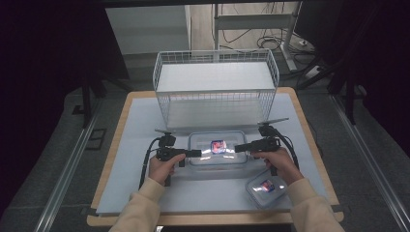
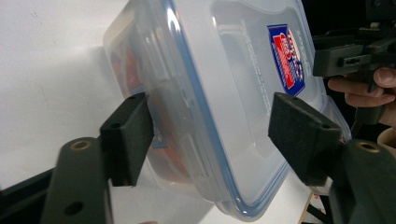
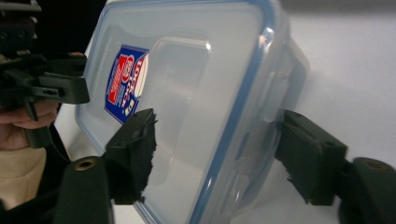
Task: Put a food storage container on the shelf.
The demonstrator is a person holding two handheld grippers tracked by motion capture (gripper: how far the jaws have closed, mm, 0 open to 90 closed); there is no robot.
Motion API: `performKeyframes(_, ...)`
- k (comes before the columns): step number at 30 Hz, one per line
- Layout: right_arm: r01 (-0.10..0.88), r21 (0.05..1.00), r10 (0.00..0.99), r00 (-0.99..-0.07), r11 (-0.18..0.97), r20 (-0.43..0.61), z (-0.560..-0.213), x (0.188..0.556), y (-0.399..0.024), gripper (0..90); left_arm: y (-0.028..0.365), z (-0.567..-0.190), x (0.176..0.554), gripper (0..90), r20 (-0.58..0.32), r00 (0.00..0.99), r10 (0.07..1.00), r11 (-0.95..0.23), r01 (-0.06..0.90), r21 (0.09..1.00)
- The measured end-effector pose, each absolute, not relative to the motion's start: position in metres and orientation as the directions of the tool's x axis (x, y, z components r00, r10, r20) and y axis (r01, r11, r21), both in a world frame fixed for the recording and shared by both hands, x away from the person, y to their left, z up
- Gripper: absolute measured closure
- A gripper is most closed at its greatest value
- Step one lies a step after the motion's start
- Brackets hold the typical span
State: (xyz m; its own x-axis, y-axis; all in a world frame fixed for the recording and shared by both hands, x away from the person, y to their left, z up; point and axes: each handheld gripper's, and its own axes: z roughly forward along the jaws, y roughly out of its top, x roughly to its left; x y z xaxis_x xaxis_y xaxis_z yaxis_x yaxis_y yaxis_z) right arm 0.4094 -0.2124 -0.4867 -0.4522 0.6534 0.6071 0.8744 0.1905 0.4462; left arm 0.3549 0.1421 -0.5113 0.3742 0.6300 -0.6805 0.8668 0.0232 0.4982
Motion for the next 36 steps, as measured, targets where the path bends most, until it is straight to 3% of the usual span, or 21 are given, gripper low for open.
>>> performKeyframes(6,0.876,0.451,0.631,-0.449,0.172,0.632,-0.485,0.405,-0.219,39.6,0.147,-0.511,0.350,39.5,-0.685,0.391,0.615,0.027,0.858,0.514)
performKeyframes(36,0.777,0.605,0.598,-0.572,0.175,0.561,-0.476,0.382,-0.229,47.5,0.144,-0.500,0.334,46.5,-0.624,0.452,0.637,0.026,0.797,0.603)
